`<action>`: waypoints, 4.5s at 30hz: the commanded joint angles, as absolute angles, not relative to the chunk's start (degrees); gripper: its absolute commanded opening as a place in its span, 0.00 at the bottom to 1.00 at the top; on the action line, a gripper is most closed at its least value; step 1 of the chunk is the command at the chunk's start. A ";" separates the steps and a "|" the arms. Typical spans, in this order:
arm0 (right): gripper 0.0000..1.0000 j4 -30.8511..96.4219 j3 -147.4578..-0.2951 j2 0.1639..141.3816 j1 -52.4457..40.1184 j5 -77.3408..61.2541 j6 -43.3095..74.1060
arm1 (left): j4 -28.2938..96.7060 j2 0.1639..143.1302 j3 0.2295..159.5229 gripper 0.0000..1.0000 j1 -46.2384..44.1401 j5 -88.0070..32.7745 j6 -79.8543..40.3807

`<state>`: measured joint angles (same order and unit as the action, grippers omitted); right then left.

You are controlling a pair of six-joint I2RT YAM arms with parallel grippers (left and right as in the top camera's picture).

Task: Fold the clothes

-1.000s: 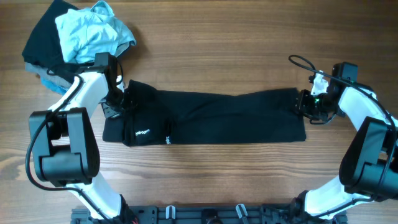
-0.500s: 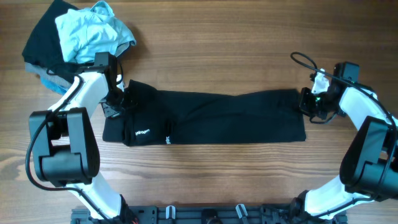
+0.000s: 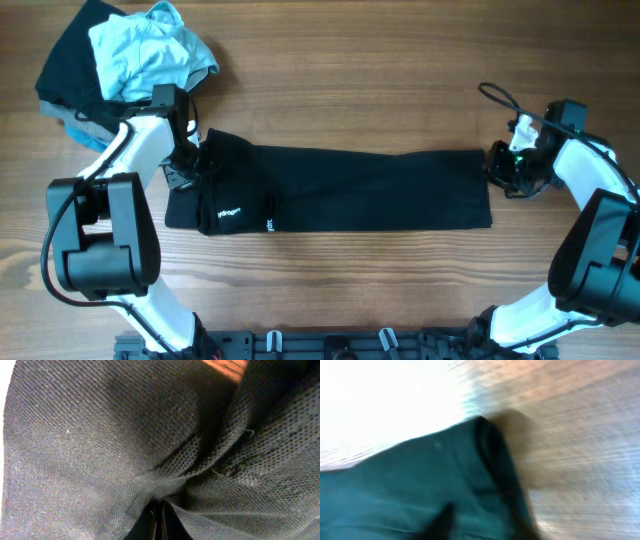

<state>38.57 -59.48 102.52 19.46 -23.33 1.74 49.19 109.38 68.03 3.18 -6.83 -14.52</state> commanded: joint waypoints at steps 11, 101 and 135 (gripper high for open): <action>0.34 32.42 -56.34 102.83 19.46 -19.44 0.27 | 48.62 108.40 67.61 0.06 3.66 -5.69 -15.49; 0.05 62.33 -79.26 106.28 -5.19 -22.98 3.64 | 55.33 83.57 71.55 0.68 3.66 -17.12 -7.70; 0.04 50.94 -67.20 103.90 -9.65 -15.64 11.73 | 54.68 83.57 71.53 0.55 3.66 -17.12 -7.70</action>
<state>54.35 -71.46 104.07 -9.30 -10.04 10.92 55.24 84.64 70.46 3.18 -16.43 -8.21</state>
